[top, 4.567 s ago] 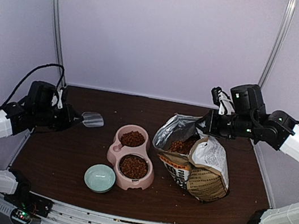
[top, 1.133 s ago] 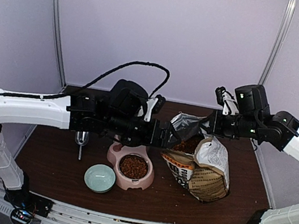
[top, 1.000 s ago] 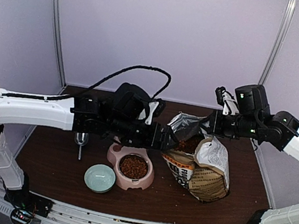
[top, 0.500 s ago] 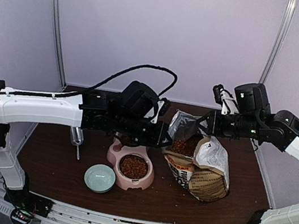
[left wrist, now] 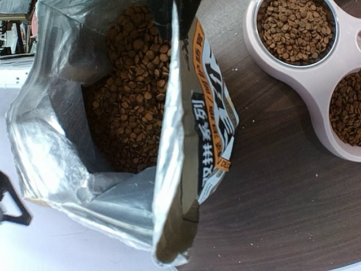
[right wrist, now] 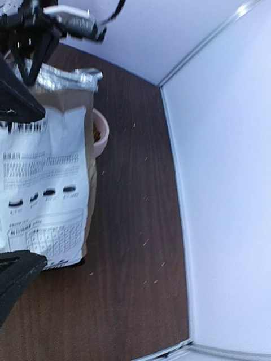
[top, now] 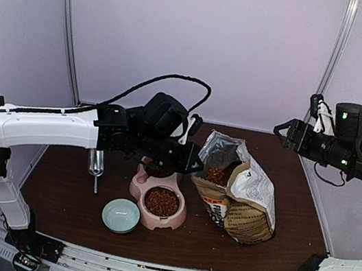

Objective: Serve the pet food

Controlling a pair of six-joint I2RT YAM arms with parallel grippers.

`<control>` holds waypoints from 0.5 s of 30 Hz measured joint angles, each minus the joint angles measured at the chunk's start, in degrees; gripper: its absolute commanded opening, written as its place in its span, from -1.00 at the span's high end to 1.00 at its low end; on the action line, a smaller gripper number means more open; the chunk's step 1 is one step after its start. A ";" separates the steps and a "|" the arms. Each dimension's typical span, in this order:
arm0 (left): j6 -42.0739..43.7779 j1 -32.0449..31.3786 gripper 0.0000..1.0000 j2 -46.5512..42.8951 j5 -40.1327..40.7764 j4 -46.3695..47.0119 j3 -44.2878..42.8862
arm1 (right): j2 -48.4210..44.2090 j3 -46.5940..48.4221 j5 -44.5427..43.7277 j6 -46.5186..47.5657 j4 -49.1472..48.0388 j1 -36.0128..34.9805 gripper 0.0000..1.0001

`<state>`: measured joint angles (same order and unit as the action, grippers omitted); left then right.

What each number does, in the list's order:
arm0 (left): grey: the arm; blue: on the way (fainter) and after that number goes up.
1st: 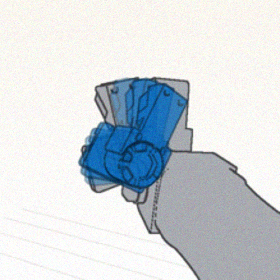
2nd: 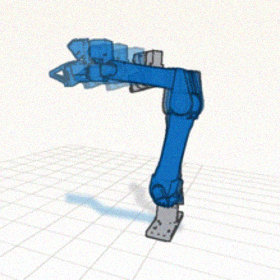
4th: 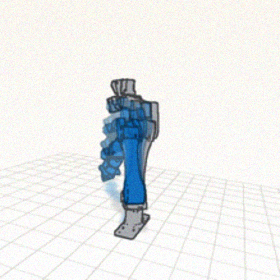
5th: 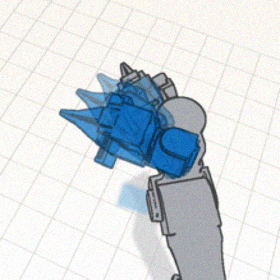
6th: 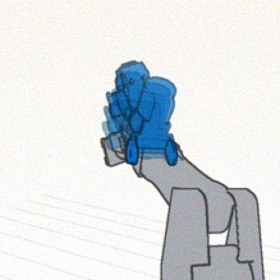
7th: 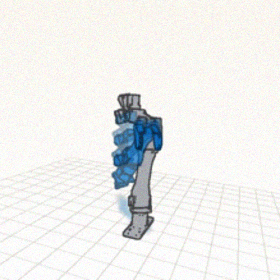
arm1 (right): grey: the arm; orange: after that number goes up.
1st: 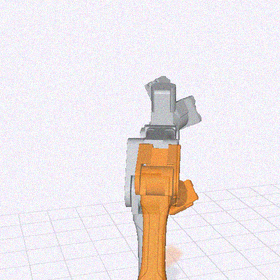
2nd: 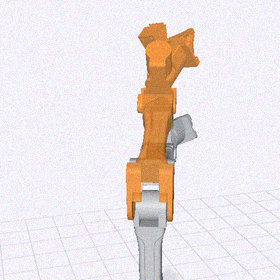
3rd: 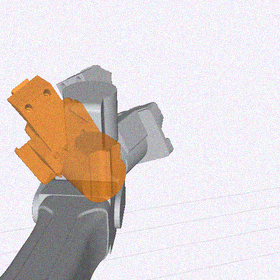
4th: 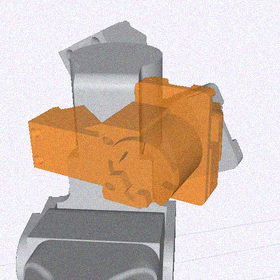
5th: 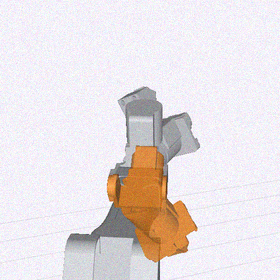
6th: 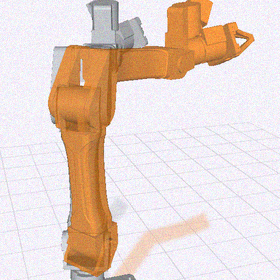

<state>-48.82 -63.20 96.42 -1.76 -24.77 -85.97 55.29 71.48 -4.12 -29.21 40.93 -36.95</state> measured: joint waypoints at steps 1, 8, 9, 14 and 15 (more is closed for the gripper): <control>0.50 0.24 1.00 0.00 -0.39 -0.04 0.00 | -0.76 -2.86 -0.52 -0.61 0.07 1.20 -0.67; 5.68 1.49 1.00 -0.02 -4.15 -0.87 -0.44 | -4.11 -19.85 -3.89 -4.81 3.28 3.34 -0.68; 6.67 1.64 1.00 -0.02 -4.76 -1.27 -0.74 | -5.31 -21.86 -3.21 -5.73 2.95 3.34 -0.68; 11.54 2.25 1.00 0.15 -7.72 -5.31 -4.15 | -7.74 -29.99 3.48 -9.70 -1.92 1.92 -0.65; 12.57 2.32 1.00 0.28 -8.24 -6.67 -5.44 | -7.69 -30.69 3.87 -10.27 -2.84 1.16 -0.65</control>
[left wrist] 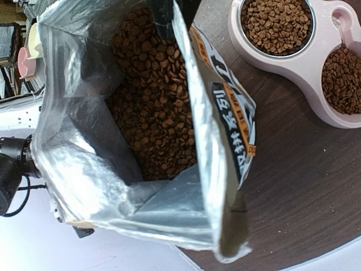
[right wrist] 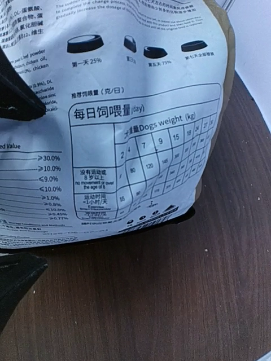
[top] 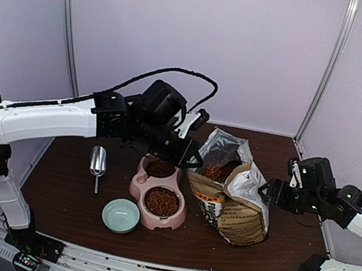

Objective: Serve the pet food

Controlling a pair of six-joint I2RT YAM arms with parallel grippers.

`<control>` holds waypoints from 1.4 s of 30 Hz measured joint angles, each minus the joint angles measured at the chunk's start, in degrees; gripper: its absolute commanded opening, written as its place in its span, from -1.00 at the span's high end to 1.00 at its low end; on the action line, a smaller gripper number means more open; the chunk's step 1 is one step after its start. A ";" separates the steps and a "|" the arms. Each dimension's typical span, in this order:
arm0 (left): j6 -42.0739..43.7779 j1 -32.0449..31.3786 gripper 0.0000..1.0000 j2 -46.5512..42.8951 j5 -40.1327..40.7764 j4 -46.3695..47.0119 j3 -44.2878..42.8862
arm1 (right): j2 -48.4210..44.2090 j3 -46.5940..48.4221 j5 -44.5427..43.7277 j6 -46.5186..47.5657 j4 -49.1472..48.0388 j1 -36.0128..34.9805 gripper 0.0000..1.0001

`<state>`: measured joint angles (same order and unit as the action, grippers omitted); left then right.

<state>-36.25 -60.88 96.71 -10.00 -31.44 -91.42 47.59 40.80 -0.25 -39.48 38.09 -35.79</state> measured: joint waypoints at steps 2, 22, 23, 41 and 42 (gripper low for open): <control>1.64 0.13 1.00 0.17 -0.81 -1.84 -1.77 | 0.39 -0.61 0.46 -1.36 -1.92 -2.21 -0.65; 7.85 1.57 1.00 7.34 -10.88 -6.58 -13.16 | -1.01 -4.07 3.06 -5.95 -11.06 -16.02 -0.66; 7.87 1.53 1.00 8.02 -11.06 -6.67 -14.03 | -0.87 -4.07 3.08 -5.90 -11.37 -16.46 -0.66; 8.50 -1.07 0.13 14.14 -8.26 -3.08 -21.66 | 2.47 -3.23 5.49 -4.00 -18.40 -21.38 -0.67; 8.87 -1.38 -0.03 13.79 -7.54 -2.40 -21.73 | 2.47 -3.23 5.53 -4.02 -18.88 -21.55 -0.67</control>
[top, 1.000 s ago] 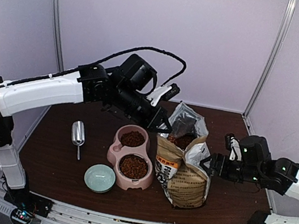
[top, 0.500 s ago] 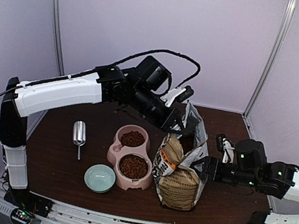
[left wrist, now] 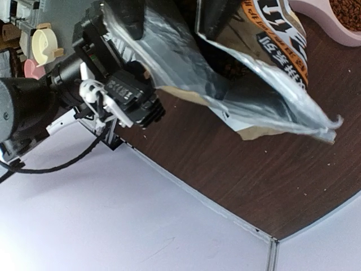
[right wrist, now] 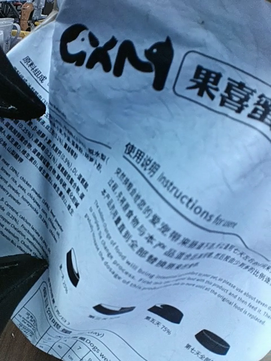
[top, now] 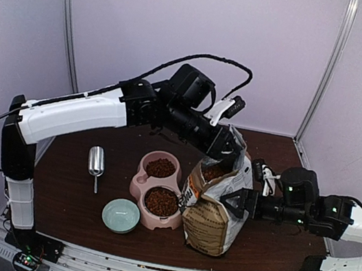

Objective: Serve the pet food

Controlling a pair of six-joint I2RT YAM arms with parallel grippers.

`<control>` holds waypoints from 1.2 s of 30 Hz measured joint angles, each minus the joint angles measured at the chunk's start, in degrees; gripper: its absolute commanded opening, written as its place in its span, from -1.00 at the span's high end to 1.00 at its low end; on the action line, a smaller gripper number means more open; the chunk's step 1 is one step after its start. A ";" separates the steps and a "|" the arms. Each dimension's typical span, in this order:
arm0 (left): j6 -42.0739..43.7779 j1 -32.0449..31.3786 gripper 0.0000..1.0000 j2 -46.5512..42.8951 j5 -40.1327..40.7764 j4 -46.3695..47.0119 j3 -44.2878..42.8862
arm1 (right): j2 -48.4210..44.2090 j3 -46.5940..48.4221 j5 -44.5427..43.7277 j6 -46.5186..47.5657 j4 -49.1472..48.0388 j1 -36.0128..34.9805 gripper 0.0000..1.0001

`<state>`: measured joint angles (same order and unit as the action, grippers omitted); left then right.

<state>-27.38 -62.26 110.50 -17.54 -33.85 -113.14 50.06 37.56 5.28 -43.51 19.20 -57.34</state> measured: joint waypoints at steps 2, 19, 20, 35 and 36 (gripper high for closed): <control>0.04 -0.63 -0.33 -1.42 1.77 0.74 0.31 | -0.02 0.00 0.00 -0.04 -0.66 -0.24 -0.67; -0.59 -8.07 -0.86 -12.57 26.62 -4.85 5.79 | -0.92 -0.46 -0.61 -0.48 -1.20 -0.33 -0.67; -1.64 -9.68 -0.86 -12.59 29.53 -6.45 5.70 | -1.03 -0.48 -0.83 -0.52 -1.18 -0.35 -0.67; -17.62 -20.68 -0.58 -15.61 43.30 -12.70 9.73 | -1.64 -1.25 -3.72 -2.21 -0.98 -0.55 -0.72; -18.01 -20.65 -0.52 -15.47 43.30 -12.81 9.92 | -1.64 -1.25 -3.91 -2.29 -0.98 -0.55 -0.72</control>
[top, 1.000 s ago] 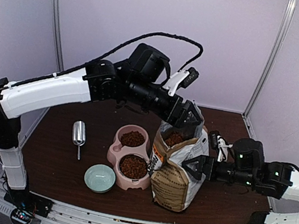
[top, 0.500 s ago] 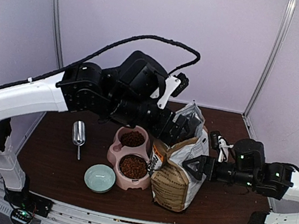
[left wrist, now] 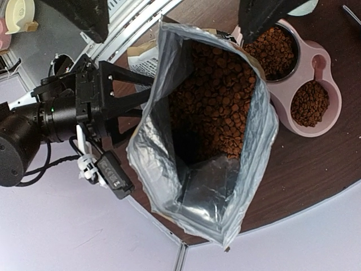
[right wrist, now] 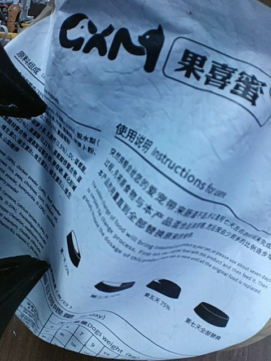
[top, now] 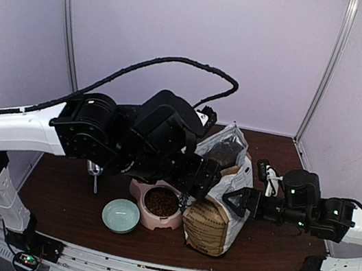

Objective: Serve the pet food

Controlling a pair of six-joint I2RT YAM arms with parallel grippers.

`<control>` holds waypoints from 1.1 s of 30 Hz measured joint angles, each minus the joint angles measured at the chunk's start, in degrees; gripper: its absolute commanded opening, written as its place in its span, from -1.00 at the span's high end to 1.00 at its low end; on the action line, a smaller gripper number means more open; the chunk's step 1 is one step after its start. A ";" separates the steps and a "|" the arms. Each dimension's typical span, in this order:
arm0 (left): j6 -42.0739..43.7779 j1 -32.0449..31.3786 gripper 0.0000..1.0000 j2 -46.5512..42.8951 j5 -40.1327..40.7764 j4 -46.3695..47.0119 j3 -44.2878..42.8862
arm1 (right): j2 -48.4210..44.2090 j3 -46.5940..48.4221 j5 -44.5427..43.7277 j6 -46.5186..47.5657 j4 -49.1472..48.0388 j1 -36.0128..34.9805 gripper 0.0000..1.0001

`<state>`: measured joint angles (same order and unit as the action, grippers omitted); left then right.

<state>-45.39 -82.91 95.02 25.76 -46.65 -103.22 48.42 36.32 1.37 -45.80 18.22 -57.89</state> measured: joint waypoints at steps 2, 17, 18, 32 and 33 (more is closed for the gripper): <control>-0.81 0.07 -0.36 0.35 0.00 0.07 0.04 | 0.00 0.00 -0.33 -0.13 0.00 0.00 -0.72; -3.78 2.75 0.03 7.43 -2.82 -1.49 -2.47 | -0.70 0.13 -3.85 0.44 0.81 0.00 -0.73; -3.78 2.80 0.11 7.72 -2.75 -1.68 -2.80 | -0.72 0.33 -4.20 0.61 1.31 0.00 -0.74; 4.39 2.84 1.00 8.83 -3.41 -2.69 -6.32 | -4.00 12.04 -8.85 9.94 13.81 11.87 -0.87; 6.05 2.84 1.00 8.79 -4.15 -2.27 -6.16 | -4.20 12.44 -8.68 10.71 14.29 13.66 -0.87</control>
<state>-39.33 -80.07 103.81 21.61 -48.93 -109.38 44.23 48.75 -7.31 -35.09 32.51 -44.23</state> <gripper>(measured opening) 0.025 0.934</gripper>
